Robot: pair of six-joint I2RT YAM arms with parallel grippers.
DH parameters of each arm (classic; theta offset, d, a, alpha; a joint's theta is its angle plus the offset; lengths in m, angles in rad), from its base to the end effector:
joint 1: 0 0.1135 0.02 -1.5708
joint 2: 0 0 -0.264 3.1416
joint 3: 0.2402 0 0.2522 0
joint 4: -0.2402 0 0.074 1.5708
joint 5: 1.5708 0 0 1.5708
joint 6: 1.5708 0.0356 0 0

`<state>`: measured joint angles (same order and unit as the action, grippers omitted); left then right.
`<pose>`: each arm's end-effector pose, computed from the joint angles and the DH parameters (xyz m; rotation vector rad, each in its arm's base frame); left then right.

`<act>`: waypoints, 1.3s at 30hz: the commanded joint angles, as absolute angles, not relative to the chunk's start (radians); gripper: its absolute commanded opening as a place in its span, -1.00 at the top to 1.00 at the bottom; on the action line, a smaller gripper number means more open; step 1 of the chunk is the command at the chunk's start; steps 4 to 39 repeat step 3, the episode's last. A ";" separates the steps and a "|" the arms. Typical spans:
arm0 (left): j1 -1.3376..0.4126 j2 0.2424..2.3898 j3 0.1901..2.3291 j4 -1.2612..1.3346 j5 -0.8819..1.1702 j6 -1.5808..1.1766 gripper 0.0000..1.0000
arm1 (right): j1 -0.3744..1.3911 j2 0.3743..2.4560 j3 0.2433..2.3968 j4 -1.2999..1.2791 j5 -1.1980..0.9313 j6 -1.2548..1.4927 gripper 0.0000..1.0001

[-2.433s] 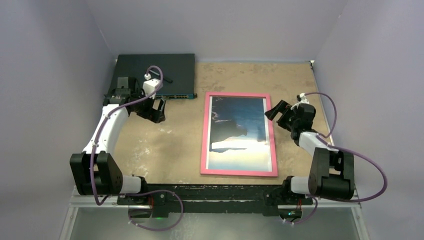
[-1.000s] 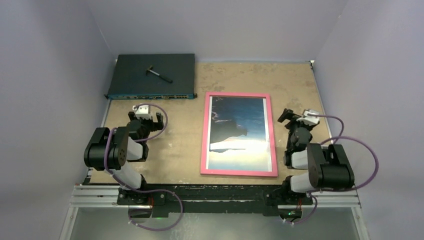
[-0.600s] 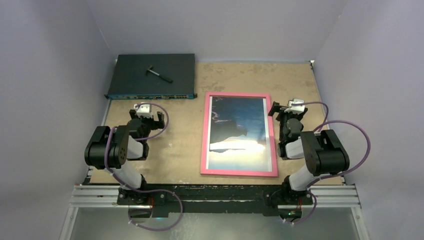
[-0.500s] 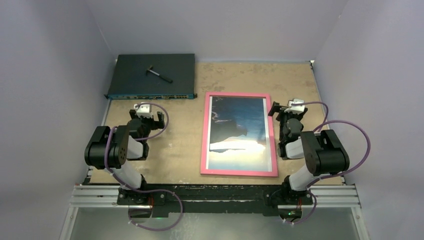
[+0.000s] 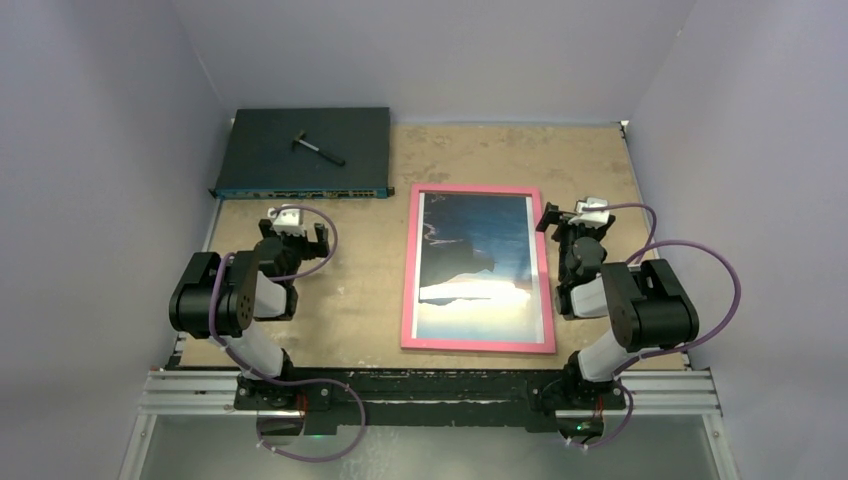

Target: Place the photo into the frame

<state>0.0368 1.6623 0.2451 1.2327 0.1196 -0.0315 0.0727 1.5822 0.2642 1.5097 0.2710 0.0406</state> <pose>0.2484 0.0049 0.1234 0.0273 1.7548 -0.1011 0.2487 0.0086 0.1759 0.2042 1.3717 -0.0923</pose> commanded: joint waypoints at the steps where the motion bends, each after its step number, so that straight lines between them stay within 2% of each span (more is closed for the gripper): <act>1: 0.025 1.662 0.270 1.273 0.117 -0.013 -1.00 | 0.073 1.569 0.261 1.589 0.285 0.018 -0.98; 39: 0.022 1.659 0.268 1.276 0.114 -0.012 -1.00 | 0.073 1.568 0.261 1.589 0.285 0.018 -0.98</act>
